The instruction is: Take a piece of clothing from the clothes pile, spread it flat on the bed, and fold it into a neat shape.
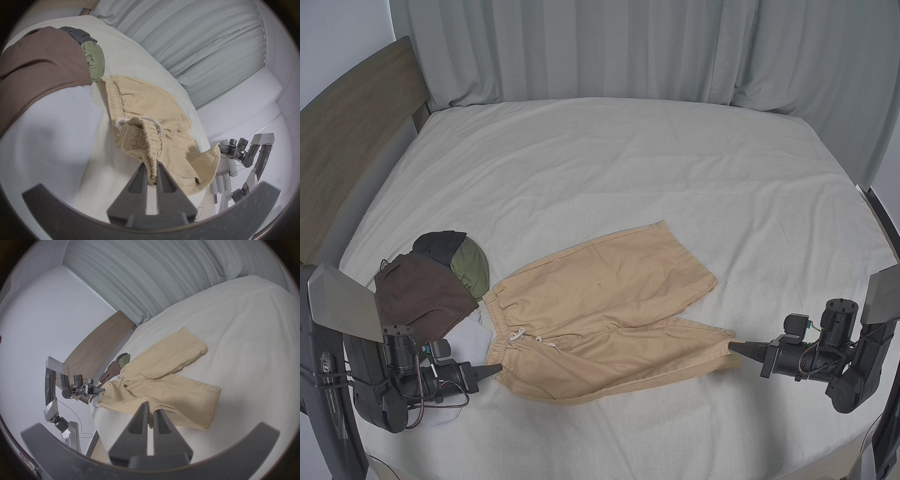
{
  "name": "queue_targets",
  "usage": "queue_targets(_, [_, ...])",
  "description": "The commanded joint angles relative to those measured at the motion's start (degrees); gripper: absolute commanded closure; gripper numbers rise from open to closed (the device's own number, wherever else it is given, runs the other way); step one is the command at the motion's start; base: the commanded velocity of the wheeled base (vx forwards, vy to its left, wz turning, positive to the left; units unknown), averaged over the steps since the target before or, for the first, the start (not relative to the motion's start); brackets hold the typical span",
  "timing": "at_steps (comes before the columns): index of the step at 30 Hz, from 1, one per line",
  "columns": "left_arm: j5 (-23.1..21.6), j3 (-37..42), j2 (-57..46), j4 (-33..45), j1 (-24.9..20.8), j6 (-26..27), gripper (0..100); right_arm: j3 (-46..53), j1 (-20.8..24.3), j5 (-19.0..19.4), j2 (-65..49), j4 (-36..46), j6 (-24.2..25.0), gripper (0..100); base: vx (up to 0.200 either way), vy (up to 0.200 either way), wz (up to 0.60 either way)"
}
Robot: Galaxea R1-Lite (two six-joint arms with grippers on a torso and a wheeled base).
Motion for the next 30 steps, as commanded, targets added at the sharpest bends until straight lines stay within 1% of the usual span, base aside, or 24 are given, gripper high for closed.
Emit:
queue_targets(1, [-0.01, -0.37, -0.22, -0.03, 0.04, -0.03, 100, -0.3, 0.01, 0.05, -0.17, -0.03, -0.01, 100, 0.0, 0.0, 0.0])
queue_targets(12, [-0.01, -1.96, -0.66, -0.03, 0.56, -0.11, 100, -2.23, -0.25, -0.21, -2.54, -0.03, 0.69, 100, 0.0, 0.0, 0.0])
queue_targets(14, [-0.01, -2.31, -0.84, -0.03, 0.56, -0.91, 100, -2.59, -0.07, -0.21, -3.51, -0.03, 1.93, 100, 0.0, 0.0, 0.0])
queue_targets(16, [-0.01, -2.4, -1.28, -0.03, 0.56, -1.61, 100, -2.67, 0.01, -0.3, -3.77, -0.03, 2.1, 100, 0.0, 0.0, 0.0])
queue_targets(17, [-0.01, -2.66, -2.33, -0.03, 0.56, -3.1, 100, -2.76, 0.28, -0.3, -3.77, -0.03, 2.19, 100, 0.0, 0.0, 0.0])
queue_targets(20, [-0.01, -3.1, -3.56, -0.03, 0.48, -5.12, 100, -3.38, 0.37, -0.3, -3.51, -0.03, 2.19, 100, 0.0, 0.0, 0.0])
queue_targets(27, [-0.01, -3.01, -3.65, -0.03, 0.21, -5.74, 100, -5.49, 0.72, -0.65, -3.51, 0.06, 2.36, 100, 0.0, 0.0, 0.0])
queue_targets(30, [-0.01, -3.01, -3.65, -0.03, 0.21, -5.74, 100, -8.56, 0.98, -2.59, -3.16, 0.06, 3.42, 100, 0.0, 0.0, 0.0])
